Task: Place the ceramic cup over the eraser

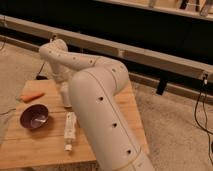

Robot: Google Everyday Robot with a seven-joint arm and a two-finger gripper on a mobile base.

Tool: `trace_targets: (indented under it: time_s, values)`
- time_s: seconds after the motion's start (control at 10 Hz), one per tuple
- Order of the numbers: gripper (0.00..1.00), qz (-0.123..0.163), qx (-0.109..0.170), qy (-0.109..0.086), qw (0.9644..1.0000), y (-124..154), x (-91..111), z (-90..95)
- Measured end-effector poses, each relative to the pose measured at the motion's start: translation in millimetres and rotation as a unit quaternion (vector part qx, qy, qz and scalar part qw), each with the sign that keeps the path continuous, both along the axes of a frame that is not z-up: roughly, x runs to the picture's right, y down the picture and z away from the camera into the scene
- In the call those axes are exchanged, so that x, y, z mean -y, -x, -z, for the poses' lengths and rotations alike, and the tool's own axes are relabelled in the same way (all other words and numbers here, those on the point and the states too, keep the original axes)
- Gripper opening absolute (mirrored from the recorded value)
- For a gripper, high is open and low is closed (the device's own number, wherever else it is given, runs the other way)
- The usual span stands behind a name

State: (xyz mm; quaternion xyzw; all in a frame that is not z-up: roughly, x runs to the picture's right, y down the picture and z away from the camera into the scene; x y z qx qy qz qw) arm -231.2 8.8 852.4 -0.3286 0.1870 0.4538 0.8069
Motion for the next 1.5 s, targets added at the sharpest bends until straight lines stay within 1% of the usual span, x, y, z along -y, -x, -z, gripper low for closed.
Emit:
trace_targets:
  time_s: [0.4, 0.6, 0.7, 0.9, 1.1, 1.3, 1.5]
  values:
    - [0.72, 0.003, 0.005, 0.001, 1.0000, 5, -2, 4.0]
    - [0.72, 0.000, 0.011, -0.003, 0.9999, 8, 4, 10.8]
    - [0.72, -0.003, 0.016, -0.008, 0.9998, 11, 11, 18.6]
    - [0.72, -0.010, 0.032, -0.024, 0.9992, 15, 32, 42.3]
    - [0.72, -0.014, 0.044, -0.031, 0.9985, 14, 45, 65.5]
    - [0.72, -0.006, 0.047, -0.027, 0.9985, 7, 44, 78.8]
    - [0.72, -0.001, 0.049, -0.021, 0.9986, 3, 41, 85.8]
